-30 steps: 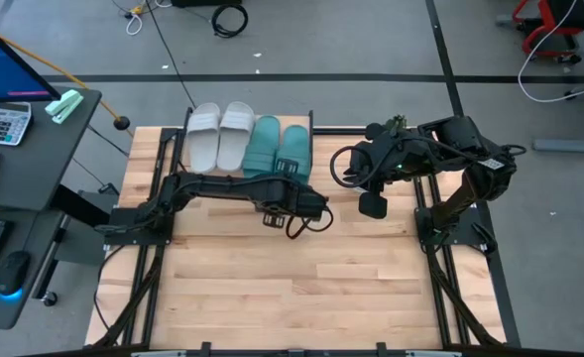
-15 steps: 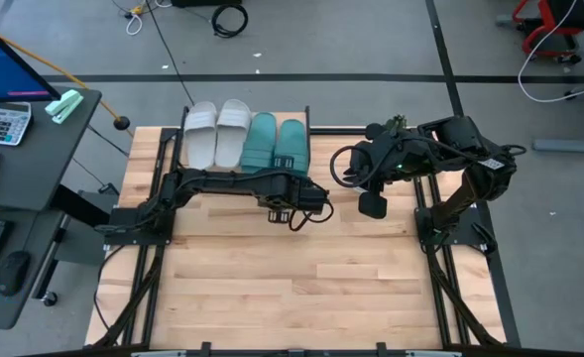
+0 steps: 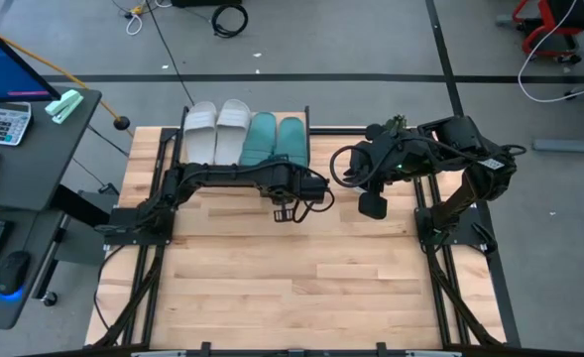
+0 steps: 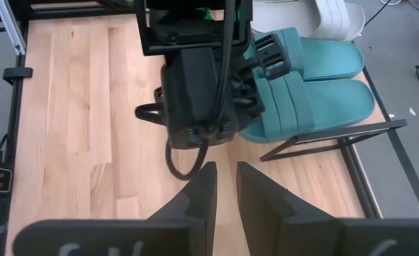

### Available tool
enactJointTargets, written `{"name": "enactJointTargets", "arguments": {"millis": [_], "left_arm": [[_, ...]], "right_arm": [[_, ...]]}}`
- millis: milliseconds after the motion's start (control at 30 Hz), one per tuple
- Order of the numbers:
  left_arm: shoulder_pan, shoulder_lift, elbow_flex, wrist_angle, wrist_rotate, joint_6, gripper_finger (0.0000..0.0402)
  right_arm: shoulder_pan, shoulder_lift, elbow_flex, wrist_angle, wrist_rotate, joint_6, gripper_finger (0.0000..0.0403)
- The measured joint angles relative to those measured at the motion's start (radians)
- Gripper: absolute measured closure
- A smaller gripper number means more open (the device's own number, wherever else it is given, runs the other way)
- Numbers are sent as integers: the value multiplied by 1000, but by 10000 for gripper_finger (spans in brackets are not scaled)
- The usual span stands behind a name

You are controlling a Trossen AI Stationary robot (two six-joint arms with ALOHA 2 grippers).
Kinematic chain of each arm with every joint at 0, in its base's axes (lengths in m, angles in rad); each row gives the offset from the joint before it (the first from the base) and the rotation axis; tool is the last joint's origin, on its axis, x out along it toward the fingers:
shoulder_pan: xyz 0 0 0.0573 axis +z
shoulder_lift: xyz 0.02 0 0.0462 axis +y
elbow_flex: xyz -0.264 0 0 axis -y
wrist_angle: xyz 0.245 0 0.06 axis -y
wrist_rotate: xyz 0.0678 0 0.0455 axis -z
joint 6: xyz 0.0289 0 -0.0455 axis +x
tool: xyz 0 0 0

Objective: Pick and place slides into the shelf
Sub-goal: Put the left green slipper on the shelf

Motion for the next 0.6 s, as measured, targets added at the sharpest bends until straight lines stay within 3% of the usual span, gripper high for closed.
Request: {"name": "enactJointTargets", "arguments": {"millis": [200, 600], "left_arm": [[10, 0, 0, 4, 5, -24, 282], [23, 0, 0, 22, 32, -111, 189]], "right_arm": [[8, 0, 0, 0, -5, 4, 341], [15, 0, 0, 0, -8, 5, 341]]}}
